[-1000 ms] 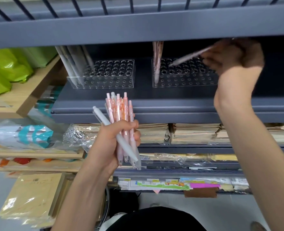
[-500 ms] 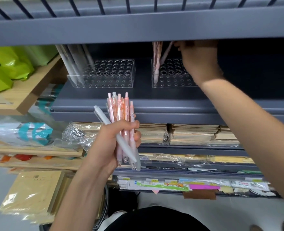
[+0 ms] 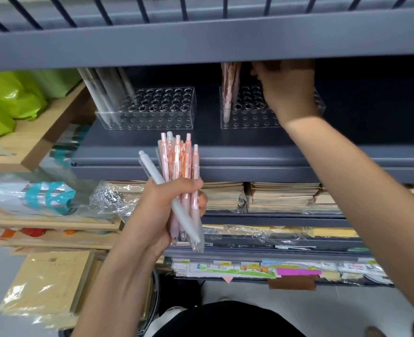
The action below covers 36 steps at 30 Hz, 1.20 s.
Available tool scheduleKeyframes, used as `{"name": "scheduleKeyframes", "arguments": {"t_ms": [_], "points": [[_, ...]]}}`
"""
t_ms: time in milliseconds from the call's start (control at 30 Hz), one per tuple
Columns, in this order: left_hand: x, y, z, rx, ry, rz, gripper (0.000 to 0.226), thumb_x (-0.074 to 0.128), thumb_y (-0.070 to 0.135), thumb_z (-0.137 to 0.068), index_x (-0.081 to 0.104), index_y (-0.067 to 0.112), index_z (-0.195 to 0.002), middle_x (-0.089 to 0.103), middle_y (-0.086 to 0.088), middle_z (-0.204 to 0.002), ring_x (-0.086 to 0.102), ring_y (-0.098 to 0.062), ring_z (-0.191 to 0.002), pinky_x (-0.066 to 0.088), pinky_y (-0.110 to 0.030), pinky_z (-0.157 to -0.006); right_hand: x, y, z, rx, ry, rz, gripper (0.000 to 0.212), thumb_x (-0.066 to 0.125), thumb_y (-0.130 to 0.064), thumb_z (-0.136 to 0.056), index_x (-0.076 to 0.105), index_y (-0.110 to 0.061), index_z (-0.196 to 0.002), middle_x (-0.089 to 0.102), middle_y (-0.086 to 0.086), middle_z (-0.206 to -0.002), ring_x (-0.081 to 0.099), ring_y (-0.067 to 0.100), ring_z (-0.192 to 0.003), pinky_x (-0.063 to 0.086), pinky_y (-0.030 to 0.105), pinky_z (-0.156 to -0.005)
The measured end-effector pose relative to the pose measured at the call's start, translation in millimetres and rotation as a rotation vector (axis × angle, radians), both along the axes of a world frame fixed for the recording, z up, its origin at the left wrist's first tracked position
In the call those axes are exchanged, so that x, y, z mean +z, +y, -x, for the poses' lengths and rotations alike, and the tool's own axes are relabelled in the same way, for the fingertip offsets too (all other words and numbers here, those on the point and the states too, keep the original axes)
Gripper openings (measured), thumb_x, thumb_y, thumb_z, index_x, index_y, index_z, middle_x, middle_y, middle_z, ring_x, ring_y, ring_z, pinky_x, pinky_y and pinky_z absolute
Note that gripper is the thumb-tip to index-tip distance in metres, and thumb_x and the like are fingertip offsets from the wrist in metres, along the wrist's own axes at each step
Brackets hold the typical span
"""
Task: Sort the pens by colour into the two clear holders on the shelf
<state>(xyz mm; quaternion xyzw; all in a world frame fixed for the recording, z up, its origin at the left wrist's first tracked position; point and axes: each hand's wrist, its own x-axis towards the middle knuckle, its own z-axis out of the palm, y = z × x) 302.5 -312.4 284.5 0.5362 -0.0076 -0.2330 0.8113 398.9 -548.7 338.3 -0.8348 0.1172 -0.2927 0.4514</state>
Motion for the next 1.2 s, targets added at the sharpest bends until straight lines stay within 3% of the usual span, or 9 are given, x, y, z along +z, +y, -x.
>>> {"name": "scheduleKeyframes", "arguments": {"t_ms": [100,233,467,600,700,867,1033,1100,1200], "points": [[-1.2,1.1,-1.6,0.004,0.001,-0.008,0.024,0.07,0.004,-0.07,0.055,0.007,-0.089,0.05,-0.005,-0.061,0.054,-0.019,-0.049,0.045,-0.026,-0.047,0.4,16.1,33.4,0.014,-0.199,-0.16,0.011,0.064,-0.026,-0.089,0.067,-0.022,-0.078,0.07,-0.001,-0.07,0.058,0.012,-0.055,0.051,0.031,-0.059],[-1.2,-1.1,-4.0,-0.016,-0.001,-0.009,0.022,0.072,0.003,-0.069,0.057,0.007,-0.084,0.052,-0.004,-0.062,0.055,-0.019,-0.049,0.047,-0.026,-0.047,-9.3,38.8,74.8,0.392,0.077,-0.246,0.011,0.072,-0.023,-0.087,0.07,-0.021,-0.075,0.069,-0.001,-0.064,0.042,0.008,-0.037,0.033,0.016,-0.038],[1.7,-9.8,-6.3,-0.069,0.015,-0.005,0.02,0.074,0.003,-0.066,0.066,0.005,-0.084,0.058,-0.011,-0.07,0.057,-0.021,-0.051,0.049,-0.028,-0.048,-20.3,49.5,87.6,0.584,0.289,-0.227,0.015,0.077,-0.022,-0.082,0.074,-0.008,-0.086,0.066,-0.003,-0.067,0.052,-0.005,-0.048,0.036,0.006,-0.046],[1.2,-9.5,-9.3,-0.099,0.04,0.034,0.017,0.068,0.007,-0.067,0.074,0.009,-0.083,0.066,-0.012,-0.075,0.063,-0.024,-0.057,0.053,-0.029,-0.053,-20.7,38.6,93.2,0.633,0.285,-0.361,0.006,0.07,-0.015,-0.088,0.071,-0.009,-0.089,0.067,-0.002,-0.066,0.05,0.007,-0.049,0.038,0.018,-0.042],[1.5,-10.1,-12.0,-0.103,0.039,0.036,0.034,0.062,0.005,-0.067,0.062,0.004,-0.101,0.064,-0.011,-0.071,0.062,-0.024,-0.057,0.051,-0.028,-0.05,-14.7,28.9,96.2,0.589,0.161,-0.472,0.005,0.064,-0.005,-0.091,0.069,-0.005,-0.093,0.071,0.01,-0.079,0.059,0.016,-0.06,0.048,0.024,-0.049],[2.3,-13.0,-11.4,-0.106,0.021,0.057,0.037,0.062,0.003,-0.068,0.056,0.004,-0.104,0.056,-0.008,-0.072,0.048,-0.018,-0.049,0.044,-0.027,-0.046,1.0,0.2,88.9,0.315,-0.24,-0.657,0.016,0.056,0.004,-0.092,0.066,-0.007,-0.088,0.072,0.002,-0.074,0.066,0.019,-0.065,0.055,0.028,-0.062],[4.1,-16.1,-7.7,-0.084,0.007,0.053,0.02,0.064,0.007,-0.073,0.062,0.007,-0.094,0.053,-0.008,-0.073,0.045,-0.016,-0.049,0.042,-0.027,-0.045,7.4,-13.6,77.6,0.114,-0.485,-0.433,0.027,0.05,0.008,-0.088,0.065,-0.012,-0.081,0.07,-0.006,-0.071,0.067,0.02,-0.07,0.055,0.034,-0.072],[5.5,-16.8,-5.4,-0.083,-0.003,0.021,0.001,0.067,0.009,-0.073,0.066,0.009,-0.074,0.05,-0.011,-0.074,0.046,-0.016,-0.048,0.043,-0.027,-0.045,6.3,-14.4,72.2,0.078,-0.493,-0.361,0.03,0.046,0.01,-0.084,0.064,-0.014,-0.081,0.069,-0.006,-0.072,0.067,0.021,-0.073,0.055,0.036,-0.074],[5.1,-14.2,-3.8,-0.085,-0.015,0.012,0.01,0.069,0.01,-0.074,0.069,0.013,-0.065,0.049,-0.011,-0.074,0.046,-0.016,-0.048,0.043,-0.027,-0.045,4.5,-12.1,61.0,0.008,-0.405,-0.256,0.03,0.043,0.005,-0.079,0.062,-0.018,-0.078,0.068,0.001,-0.075,0.067,0.018,-0.074,0.057,0.039,-0.08]]}}
